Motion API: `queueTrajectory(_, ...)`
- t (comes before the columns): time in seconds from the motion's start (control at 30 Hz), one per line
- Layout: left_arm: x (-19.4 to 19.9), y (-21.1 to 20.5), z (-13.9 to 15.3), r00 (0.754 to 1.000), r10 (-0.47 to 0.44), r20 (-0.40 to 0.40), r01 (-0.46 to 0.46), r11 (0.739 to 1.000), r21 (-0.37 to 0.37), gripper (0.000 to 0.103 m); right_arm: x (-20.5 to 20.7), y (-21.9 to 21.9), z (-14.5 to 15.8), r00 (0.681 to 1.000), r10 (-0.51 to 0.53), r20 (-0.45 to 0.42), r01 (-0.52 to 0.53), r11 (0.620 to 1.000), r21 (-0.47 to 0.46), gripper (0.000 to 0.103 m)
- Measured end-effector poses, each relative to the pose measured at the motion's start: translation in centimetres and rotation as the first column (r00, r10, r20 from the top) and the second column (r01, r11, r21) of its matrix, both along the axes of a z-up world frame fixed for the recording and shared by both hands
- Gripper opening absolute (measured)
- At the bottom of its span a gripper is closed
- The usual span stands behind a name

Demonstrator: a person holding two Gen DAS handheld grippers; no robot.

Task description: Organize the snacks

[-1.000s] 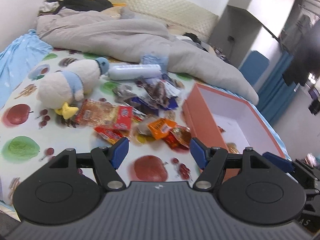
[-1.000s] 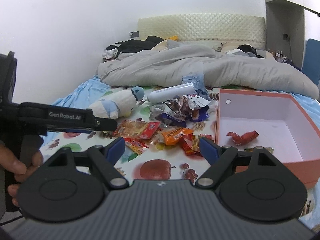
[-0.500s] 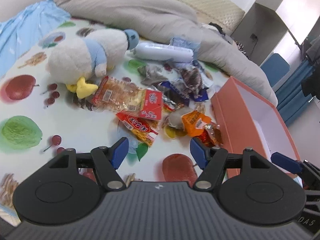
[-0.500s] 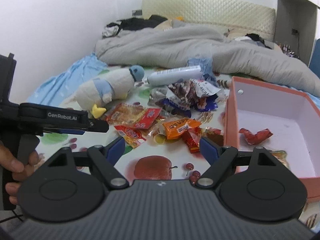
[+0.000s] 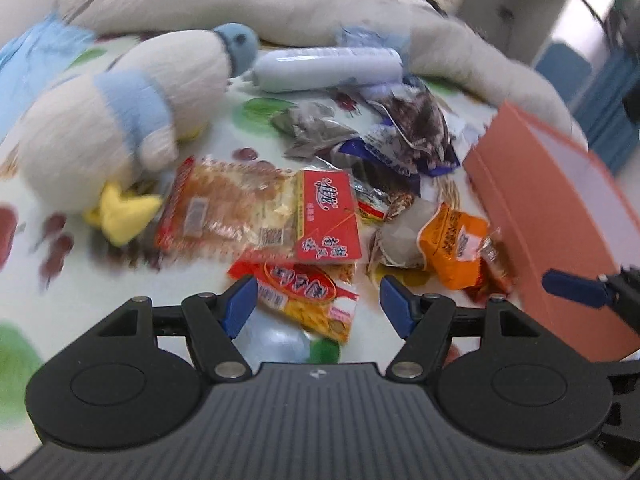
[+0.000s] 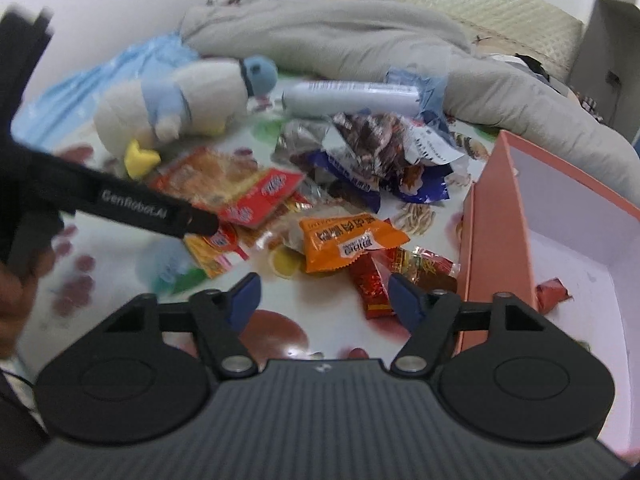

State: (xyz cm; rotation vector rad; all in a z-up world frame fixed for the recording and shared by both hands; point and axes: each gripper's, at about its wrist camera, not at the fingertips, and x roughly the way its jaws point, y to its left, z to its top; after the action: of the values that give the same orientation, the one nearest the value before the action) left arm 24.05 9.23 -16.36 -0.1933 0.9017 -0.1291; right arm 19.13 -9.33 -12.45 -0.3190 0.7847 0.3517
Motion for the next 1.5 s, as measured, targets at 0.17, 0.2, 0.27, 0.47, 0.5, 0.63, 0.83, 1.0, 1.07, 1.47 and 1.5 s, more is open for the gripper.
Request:
queueTrajectory(0.17, 2.0, -1.7, -1.2, 0.993, -0.122, 0.008, 0.120, 0.985, 0.125, 0.072, 2.2, -0.6, -1.0, 0.999, -0.042, -0.029, 0.043, 0.997, 0.063, 0.063)
queueTrajectory(0.2, 2.3, -2.0, -1.5, 0.989, -0.146, 0.009, 0.143, 0.979, 0.145, 0.072, 2.7, -0.7, -1.2, 0.998, -0.053, -0.045, 0.057, 0.995, 0.083, 0.063)
queueTrajectory(0.27, 2.7, -2.8, -2.3, 0.979, -0.204, 0.004, 0.199, 0.958, 0.208, 0.072, 3.9, -1.3, -1.8, 0.991, -0.081, -0.104, 0.095, 0.985, 0.145, 0.063)
queueTrajectory(0.47, 3.3, -4.4, -3.6, 0.950, -0.312, 0.003, 0.291, 0.891, 0.347, 0.070, 5.9, -1.9, -2.8, 0.978, -0.118, -0.174, 0.159, 0.956, 0.246, 0.060)
queueTrajectory(0.5, 3.3, -4.7, -3.7, 0.945, -0.326, 0.007, 0.301, 0.881, 0.364, 0.070, 6.2, -2.0, -2.9, 0.976, -0.120, -0.180, 0.164, 0.953, 0.255, 0.058)
queueTrajectory(0.63, 3.5, -5.2, -3.9, 0.940, -0.342, 0.018, 0.307, 0.866, 0.394, 0.064, 7.3, -2.1, -3.6, 0.964, -0.123, -0.235, 0.187, 0.943, 0.274, 0.055)
queueTrajectory(0.83, 3.9, -6.0, -4.0, 0.932, -0.362, 0.017, 0.326, 0.858, 0.398, 0.044, 8.0, -2.3, -4.6, 0.951, -0.137, -0.278, 0.213, 0.940, 0.267, 0.031)
queueTrajectory(1.0, 4.0, -6.1, -3.7, 0.935, -0.355, 0.012, 0.326, 0.870, 0.370, 0.008, 7.6, -2.3, -3.8, 0.960, -0.124, -0.249, 0.191, 0.946, 0.264, 0.019)
queueTrajectory(1.07, 3.8, -5.9, -3.3, 0.937, -0.349, 0.022, 0.320, 0.880, 0.352, 0.005, 7.2, -2.4, -3.5, 0.962, -0.121, -0.244, 0.186, 0.946, 0.266, 0.018)
queueTrajectory(1.47, -0.9, -6.0, 0.4, 0.944, -0.325, 0.061, 0.302, 0.922, 0.242, 0.000, 2.6, -2.9, -1.1, 0.968, -0.132, -0.215, 0.187, 0.948, 0.258, 0.015)
queueTrajectory(1.5, -1.5, -6.1, 0.5, 0.945, -0.322, 0.064, 0.299, 0.925, 0.236, 0.000, 2.0, -3.0, -0.9, 0.968, -0.135, -0.213, 0.189, 0.947, 0.260, 0.015)
